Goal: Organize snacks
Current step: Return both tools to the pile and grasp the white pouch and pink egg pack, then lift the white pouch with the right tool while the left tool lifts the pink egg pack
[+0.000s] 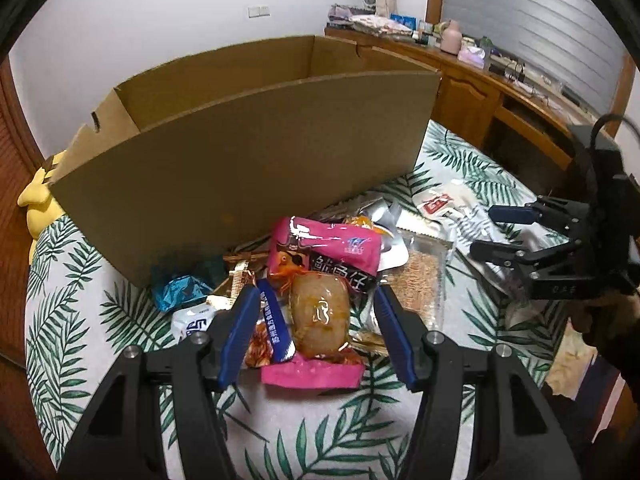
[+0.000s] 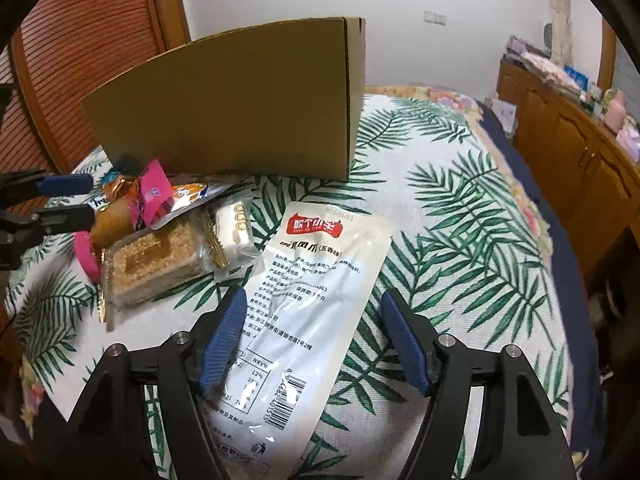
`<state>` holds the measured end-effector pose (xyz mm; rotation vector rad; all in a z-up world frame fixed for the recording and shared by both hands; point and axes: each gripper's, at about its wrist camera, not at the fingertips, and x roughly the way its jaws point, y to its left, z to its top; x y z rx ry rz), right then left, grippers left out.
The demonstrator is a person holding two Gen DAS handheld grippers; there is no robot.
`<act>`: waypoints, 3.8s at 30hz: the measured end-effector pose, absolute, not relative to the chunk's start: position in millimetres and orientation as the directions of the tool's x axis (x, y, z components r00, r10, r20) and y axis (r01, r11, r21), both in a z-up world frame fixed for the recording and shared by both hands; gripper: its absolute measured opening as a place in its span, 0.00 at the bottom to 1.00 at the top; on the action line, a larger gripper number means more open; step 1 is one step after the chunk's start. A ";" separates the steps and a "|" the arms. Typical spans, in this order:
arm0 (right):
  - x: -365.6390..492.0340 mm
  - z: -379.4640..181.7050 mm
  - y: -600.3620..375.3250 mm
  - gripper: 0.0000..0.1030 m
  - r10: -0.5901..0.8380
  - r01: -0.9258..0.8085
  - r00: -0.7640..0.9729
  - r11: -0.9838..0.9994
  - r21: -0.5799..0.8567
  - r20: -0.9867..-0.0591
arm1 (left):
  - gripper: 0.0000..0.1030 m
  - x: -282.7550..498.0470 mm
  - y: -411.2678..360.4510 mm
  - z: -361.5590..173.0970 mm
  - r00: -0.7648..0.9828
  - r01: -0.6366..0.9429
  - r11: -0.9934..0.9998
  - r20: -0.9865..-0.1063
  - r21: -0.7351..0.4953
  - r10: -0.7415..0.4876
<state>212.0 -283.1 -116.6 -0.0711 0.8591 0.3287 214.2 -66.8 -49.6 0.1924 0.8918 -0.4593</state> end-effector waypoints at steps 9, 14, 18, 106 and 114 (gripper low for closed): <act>212.4 -117.4 -280.6 0.74 0.275 -0.335 0.595 0.939 0.077 -0.755 | 0.39 219.4 -72.2 -63.9 0.538 0.480 0.877 -0.792 0.006 -0.288; 211.6 -117.5 -279.5 0.74 0.274 -0.337 0.598 0.939 0.074 -0.753 | 0.34 217.8 -78.0 -67.8 0.545 0.489 0.871 -0.796 0.047 -0.263; 211.1 -117.4 -280.3 0.75 0.271 -0.321 0.602 0.943 0.083 -0.751 | 0.39 222.3 -77.0 -71.5 0.540 0.465 0.884 -0.804 0.037 -0.251; 143.5 -62.6 -291.5 0.47 0.257 -0.326 0.687 0.945 0.027 -0.679 | 0.38 129.1 -20.2 -4.5 0.746 0.317 0.939 -0.576 -0.136 -0.335; 150.3 -39.6 -285.7 0.47 0.267 -0.344 0.712 0.939 0.008 -0.650 | 0.38 137.4 -2.8 19.3 0.781 0.297 0.947 -0.538 -0.125 -0.316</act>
